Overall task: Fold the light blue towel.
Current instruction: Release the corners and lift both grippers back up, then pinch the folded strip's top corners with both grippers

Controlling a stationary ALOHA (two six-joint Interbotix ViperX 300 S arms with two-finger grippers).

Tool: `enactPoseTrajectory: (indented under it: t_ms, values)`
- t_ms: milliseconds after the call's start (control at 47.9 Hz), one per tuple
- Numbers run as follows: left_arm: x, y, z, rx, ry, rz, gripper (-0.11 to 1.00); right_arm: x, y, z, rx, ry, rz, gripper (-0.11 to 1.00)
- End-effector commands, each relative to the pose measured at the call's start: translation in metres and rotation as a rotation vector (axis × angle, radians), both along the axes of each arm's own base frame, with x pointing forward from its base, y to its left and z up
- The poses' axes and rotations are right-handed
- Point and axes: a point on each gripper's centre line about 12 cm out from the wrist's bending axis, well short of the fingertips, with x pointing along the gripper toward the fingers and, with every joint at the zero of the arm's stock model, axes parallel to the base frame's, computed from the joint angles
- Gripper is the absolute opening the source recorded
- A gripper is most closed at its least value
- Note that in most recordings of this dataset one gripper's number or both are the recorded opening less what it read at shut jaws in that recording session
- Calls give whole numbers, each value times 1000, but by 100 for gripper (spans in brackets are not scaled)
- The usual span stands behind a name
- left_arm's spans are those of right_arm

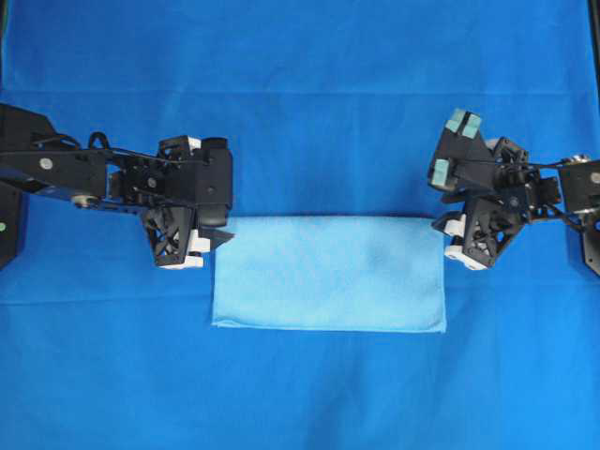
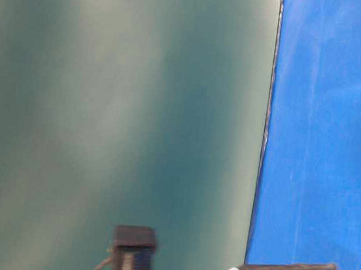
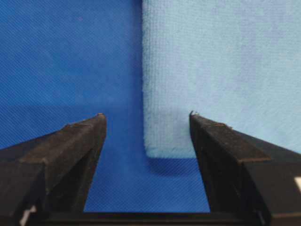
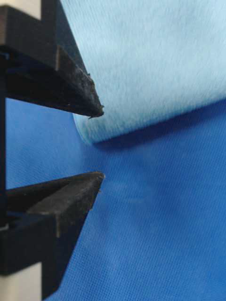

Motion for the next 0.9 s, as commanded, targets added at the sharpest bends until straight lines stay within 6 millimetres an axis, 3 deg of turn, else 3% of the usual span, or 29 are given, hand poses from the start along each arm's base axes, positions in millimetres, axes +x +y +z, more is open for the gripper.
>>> enactPoseTrajectory:
  t_ms: [0,355,522,585,731,877]
  values:
    - [5,2,-1,-2,-18,8,68,4,-4,-4,4,-11,-6,56]
    - [1,4,-44,-6,84,15,62,10,-7,-32,29,22,-17,56]
    - [0,-3,-46,-9,103,-3,45,9,-4,-32,29,28,-9,54]
    - [-2,-7,-47,-7,129,-18,35,8,-2,-32,27,37,-4,45]
    - [-6,-9,-44,-11,202,-22,7,7,1,-31,22,45,9,6]
    - [-7,-9,-37,-11,208,-24,5,7,1,-25,21,25,10,3]
